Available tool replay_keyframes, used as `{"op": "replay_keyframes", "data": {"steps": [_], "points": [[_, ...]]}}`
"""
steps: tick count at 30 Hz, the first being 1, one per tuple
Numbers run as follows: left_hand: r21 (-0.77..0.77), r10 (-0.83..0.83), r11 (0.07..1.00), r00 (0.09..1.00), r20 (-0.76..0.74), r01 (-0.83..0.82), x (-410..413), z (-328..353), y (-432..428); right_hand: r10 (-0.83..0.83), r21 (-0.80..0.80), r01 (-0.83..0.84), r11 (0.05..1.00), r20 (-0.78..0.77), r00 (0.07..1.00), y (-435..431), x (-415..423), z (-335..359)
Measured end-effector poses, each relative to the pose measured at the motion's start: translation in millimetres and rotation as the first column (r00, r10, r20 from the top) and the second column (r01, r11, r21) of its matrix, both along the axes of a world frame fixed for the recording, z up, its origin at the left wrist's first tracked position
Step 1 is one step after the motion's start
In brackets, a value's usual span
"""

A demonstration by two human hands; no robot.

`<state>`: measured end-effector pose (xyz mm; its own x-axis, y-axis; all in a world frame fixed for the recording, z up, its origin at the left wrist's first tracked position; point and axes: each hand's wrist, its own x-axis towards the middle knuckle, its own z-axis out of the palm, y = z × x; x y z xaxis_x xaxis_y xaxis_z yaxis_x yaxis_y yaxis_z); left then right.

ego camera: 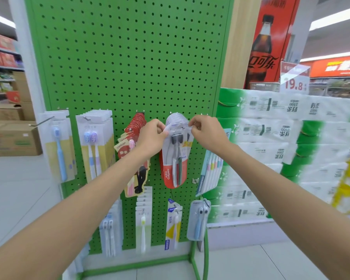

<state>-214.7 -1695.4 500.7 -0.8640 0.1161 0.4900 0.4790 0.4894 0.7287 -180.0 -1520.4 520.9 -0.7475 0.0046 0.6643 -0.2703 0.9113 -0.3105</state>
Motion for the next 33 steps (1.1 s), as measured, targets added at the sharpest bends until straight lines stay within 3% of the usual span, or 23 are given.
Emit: {"op": "replay_keyframes", "data": {"steps": [8, 11, 15, 25, 28, 33], "points": [[0.082, -0.032, 0.996, 0.999, -0.004, 0.032, 29.3, -12.9, -23.8, 0.034, -0.039, -0.039, 0.998, -0.134, 0.990, -38.0, 19.4, -42.4], [0.160, -0.117, 0.982, 0.988, 0.100, 0.100, 39.6, -26.1, -30.1, 0.081, -0.206, -0.087, 0.975, -0.037, 0.996, -51.6, 32.6, -62.4], [0.272, -0.209, 0.951, 0.951, 0.227, 0.144, 51.9, -62.8, -36.5, 0.198, -0.487, -0.124, 0.864, 0.103, 0.975, -63.9, 43.9, -97.0], [0.364, -0.292, 0.920, 0.871, 0.395, 0.143, 40.4, -193.8, -35.5, 0.208, -0.651, -0.066, 0.756, 0.143, 0.968, -71.4, 27.1, -215.7], [0.376, -0.303, 0.917, 0.851, 0.430, 0.136, 34.4, -211.0, -37.6, 0.214, -0.687, -0.035, 0.726, 0.177, 0.961, -71.4, 25.1, -228.8], [0.444, -0.282, 0.895, 0.829, 0.483, 0.046, 29.8, -217.5, -38.7, 0.290, -0.805, 0.036, 0.592, 0.255, 0.922, -67.9, 29.0, -240.4]]}}
